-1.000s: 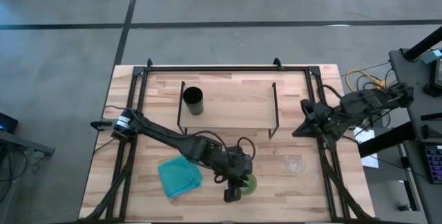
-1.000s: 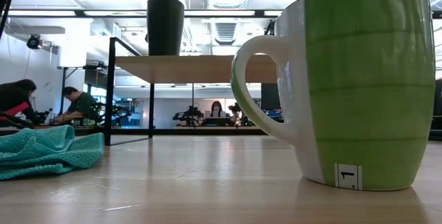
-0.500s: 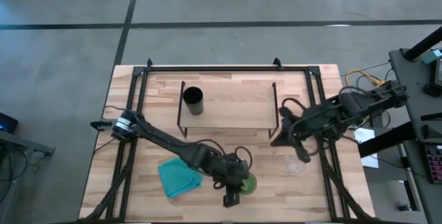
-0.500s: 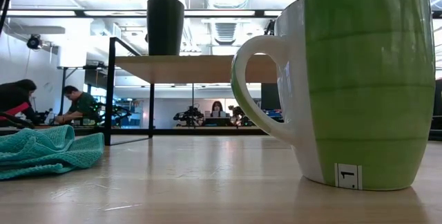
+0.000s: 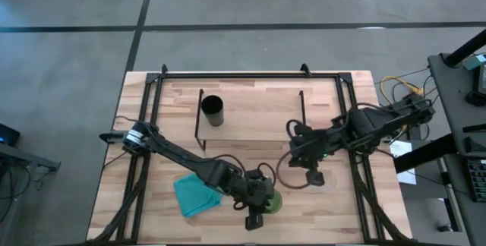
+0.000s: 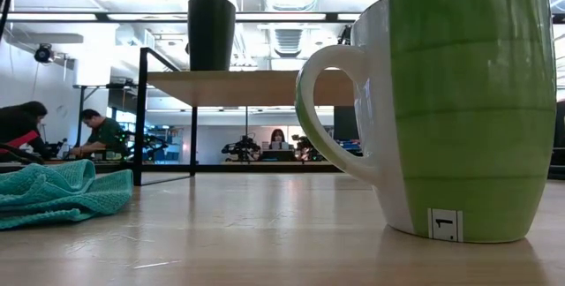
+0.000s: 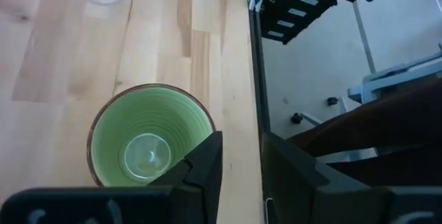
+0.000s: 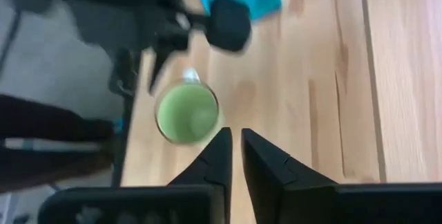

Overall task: Stack small to large cups/mugs on shelf
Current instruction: Put the green mug on the shelf

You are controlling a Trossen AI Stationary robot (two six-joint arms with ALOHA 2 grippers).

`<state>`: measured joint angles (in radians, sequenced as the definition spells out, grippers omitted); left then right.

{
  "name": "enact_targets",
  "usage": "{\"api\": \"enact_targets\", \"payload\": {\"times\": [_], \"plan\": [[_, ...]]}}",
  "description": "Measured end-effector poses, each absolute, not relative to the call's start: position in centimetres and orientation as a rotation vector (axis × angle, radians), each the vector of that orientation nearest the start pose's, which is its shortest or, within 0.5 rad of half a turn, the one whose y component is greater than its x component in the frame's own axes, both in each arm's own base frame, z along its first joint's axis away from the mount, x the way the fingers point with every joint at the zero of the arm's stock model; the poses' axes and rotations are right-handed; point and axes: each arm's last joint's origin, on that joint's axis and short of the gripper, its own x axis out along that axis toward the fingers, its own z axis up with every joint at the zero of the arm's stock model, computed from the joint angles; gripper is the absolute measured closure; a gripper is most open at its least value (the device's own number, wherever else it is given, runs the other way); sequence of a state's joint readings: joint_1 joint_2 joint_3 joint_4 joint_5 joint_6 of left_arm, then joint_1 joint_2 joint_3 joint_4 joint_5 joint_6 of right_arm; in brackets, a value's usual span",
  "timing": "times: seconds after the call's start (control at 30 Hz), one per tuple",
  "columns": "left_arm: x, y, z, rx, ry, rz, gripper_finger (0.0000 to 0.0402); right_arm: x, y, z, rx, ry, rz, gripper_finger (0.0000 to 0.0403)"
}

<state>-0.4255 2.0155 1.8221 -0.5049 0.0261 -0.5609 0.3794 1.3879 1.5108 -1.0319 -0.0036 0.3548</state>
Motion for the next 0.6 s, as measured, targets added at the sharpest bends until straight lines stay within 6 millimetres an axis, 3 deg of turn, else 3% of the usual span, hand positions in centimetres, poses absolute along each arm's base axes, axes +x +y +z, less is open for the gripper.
{"api": "enact_targets", "payload": {"times": [0.3,0.6], "plan": [[41.7,-19.0,28.3,-0.367,0.805,-0.226,0.0313,25.5,10.3,35.7,0.193,1.151,0.134,0.0316],[41.7,-19.4,25.9,-0.373,0.776,-0.244,0.0313,23.7,9.7,36.9,0.311,1.162,0.122,0.0321]]}}
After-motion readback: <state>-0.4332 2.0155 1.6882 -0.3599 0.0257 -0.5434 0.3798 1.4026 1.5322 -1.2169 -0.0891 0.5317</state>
